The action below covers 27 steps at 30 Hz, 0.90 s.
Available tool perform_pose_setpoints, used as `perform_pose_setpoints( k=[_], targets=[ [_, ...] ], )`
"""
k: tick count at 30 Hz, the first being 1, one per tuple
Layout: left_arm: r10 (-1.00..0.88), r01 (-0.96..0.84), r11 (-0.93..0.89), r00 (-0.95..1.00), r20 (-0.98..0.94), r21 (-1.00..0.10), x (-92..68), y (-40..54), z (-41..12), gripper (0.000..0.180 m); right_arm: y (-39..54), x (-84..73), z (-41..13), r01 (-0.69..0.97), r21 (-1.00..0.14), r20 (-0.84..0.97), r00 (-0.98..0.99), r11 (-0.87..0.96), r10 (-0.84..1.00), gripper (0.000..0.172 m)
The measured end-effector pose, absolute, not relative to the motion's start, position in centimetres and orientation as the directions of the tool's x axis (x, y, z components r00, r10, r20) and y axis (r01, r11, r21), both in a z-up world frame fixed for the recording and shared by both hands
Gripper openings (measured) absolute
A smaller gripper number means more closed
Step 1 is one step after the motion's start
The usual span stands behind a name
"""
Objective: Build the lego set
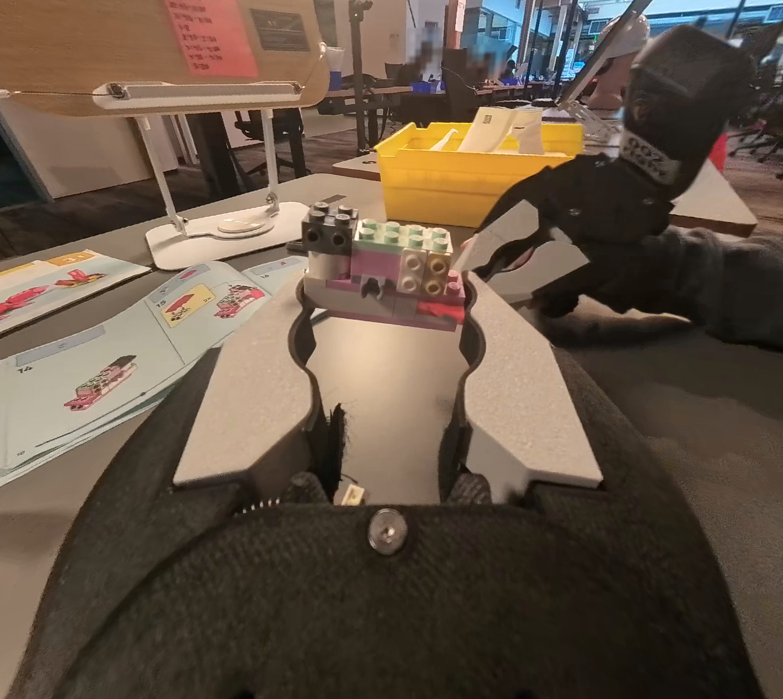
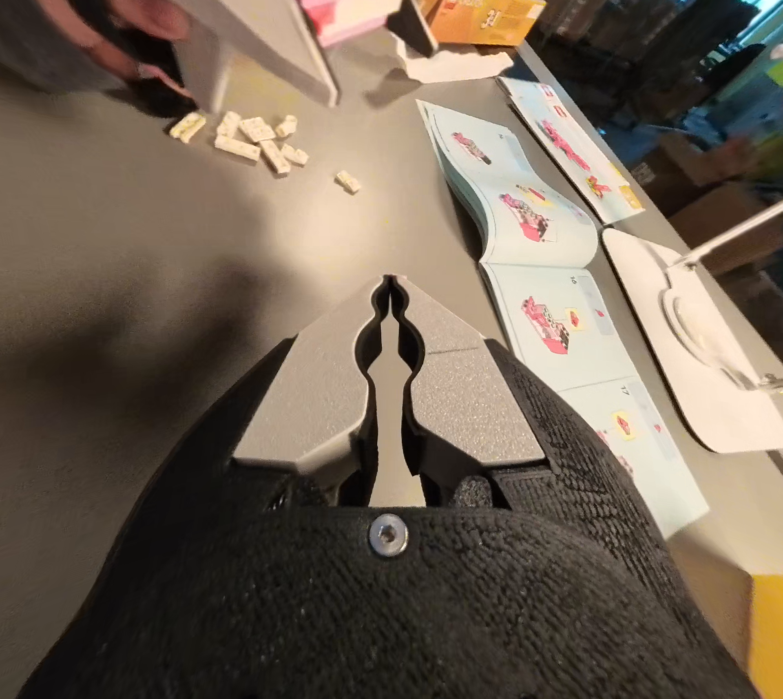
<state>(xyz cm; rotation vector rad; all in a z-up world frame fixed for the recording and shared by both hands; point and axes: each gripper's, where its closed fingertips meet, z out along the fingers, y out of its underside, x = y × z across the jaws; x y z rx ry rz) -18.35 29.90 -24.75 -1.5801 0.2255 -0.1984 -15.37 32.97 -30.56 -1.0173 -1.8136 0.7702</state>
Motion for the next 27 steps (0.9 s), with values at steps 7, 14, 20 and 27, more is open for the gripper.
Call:
perform_pose_setpoints(
  k=[7,14,20,27],
  targets=[
    [-0.259,0.003,-0.016,0.966,0.008,-1.000,-18.7,30.3,-24.8,0.068,32.9,-14.9,-33.8,0.428,-0.750,0.347,-0.396,0.505,0.850,0.000],
    [-0.296,0.016,-0.009,0.955,0.018,-1.000,-17.6,31.1,-24.6,0.068,30.9,-13.6,-34.0,0.560,-0.798,-0.076,-0.462,0.224,0.883,0.000],
    [-0.314,-0.003,-0.007,0.949,-0.001,-1.000,-16.9,30.9,-24.5,0.068,29.0,-12.1,-32.6,0.776,-0.579,-0.703,-0.321,-0.249,0.635,0.000],
    [-0.323,-0.054,-0.016,0.945,-0.046,-0.998,-16.3,30.9,-24.9,0.068,32.5,-12.0,-34.4,0.806,-0.500,-0.638,-0.095,-0.317,0.764,0.000]
  ],
)
